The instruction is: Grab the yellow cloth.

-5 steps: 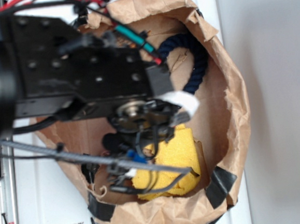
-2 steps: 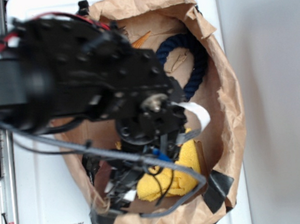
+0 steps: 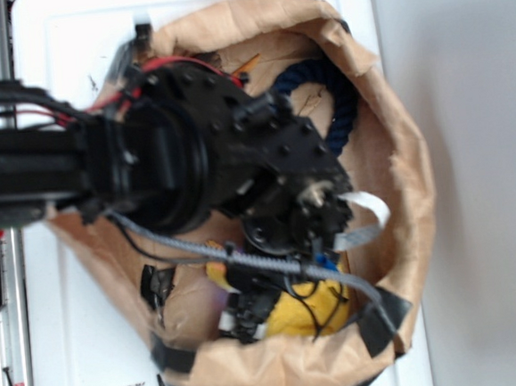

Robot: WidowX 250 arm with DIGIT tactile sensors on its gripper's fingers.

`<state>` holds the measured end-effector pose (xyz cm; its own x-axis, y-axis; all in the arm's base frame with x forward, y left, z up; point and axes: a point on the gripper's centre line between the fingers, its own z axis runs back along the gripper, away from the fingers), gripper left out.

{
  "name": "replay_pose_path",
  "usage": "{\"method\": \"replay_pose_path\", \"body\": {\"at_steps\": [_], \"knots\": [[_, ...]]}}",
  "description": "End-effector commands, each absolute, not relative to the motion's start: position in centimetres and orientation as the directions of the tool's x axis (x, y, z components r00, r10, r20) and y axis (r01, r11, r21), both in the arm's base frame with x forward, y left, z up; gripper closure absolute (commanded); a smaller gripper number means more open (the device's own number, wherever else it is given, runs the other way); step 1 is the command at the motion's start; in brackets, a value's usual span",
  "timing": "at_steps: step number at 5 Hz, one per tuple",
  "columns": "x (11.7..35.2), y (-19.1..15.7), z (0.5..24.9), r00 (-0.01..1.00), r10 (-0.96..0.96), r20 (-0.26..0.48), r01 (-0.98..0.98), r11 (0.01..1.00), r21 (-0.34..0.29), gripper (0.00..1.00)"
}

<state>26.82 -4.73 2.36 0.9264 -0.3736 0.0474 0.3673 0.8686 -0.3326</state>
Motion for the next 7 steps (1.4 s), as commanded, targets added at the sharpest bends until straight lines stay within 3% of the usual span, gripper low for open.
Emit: {"method": "replay_pose_path", "body": {"at_steps": [1,3,4,5,6,7], "knots": [[28.6,-4.5,3.2,0.942,-0.322,0.097,0.336,0.896,-0.292,1.00],[28.8,-3.4,5.1,0.950,-0.285,0.130,0.313,0.891,-0.328,1.00],[28.3,-1.0,8.6,0.948,-0.171,0.268,0.244,0.932,-0.269,1.00],[27.5,1.2,12.0,0.937,-0.059,0.344,0.163,0.946,-0.280,1.00],[25.9,3.0,16.2,0.919,0.077,0.386,0.019,0.971,-0.238,1.00],[24.8,3.3,18.3,0.926,0.172,0.335,-0.110,0.974,-0.197,1.00]]}}
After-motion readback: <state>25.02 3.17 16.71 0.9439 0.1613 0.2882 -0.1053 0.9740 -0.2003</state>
